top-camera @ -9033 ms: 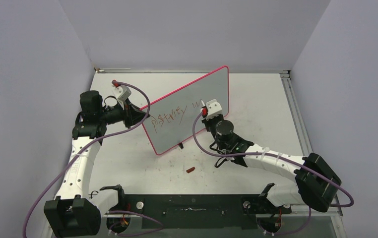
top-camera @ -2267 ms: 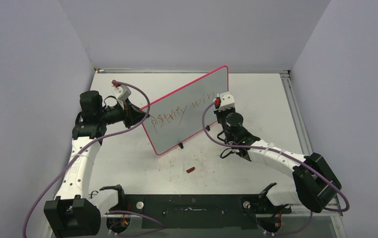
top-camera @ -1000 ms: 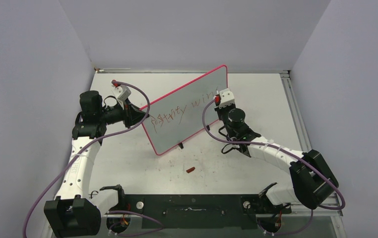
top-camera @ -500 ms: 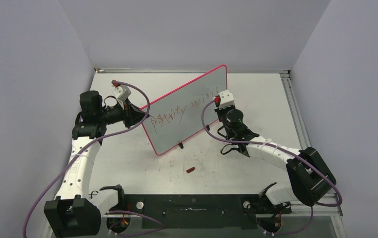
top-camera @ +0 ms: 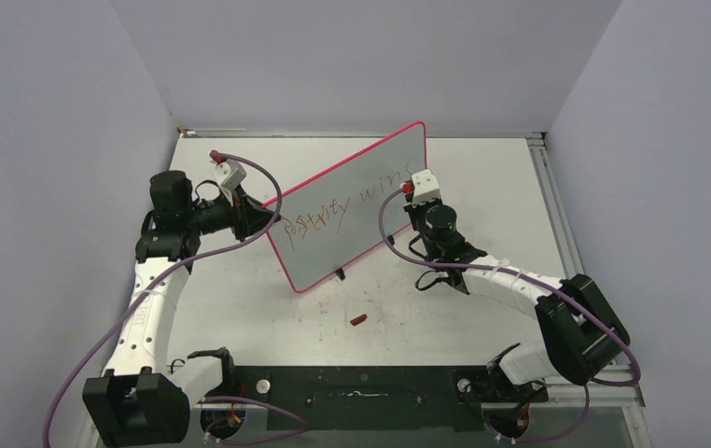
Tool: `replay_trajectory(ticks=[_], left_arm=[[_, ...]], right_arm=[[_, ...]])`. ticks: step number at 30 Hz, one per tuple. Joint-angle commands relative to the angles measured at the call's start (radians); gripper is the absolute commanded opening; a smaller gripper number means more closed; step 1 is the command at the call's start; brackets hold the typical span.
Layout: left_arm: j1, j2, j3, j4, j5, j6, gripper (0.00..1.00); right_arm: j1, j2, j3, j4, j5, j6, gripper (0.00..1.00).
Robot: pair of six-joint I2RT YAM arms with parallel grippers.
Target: Write a sentence on the whiteboard
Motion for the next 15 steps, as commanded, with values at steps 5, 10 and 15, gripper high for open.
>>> replay_trajectory(ticks=[5,10,15], left_arm=[[0.002,-0.002,0.014,-0.039,0.009,0.061,0.0],[0.001,-0.001,0.014,-0.039,0.011,0.061,0.0],[0.001,-0.002,0.011,-0.039,0.011,0.061,0.0]], right_arm=[[0.031,-0.032,0.015,-0.012,-0.119,0.014,0.05],[0.034,-0.03,0.016,-0.016,-0.083,0.011,0.05],[0.034,-0.047,0.016,-0.016,-0.043,0.013,0.05]])
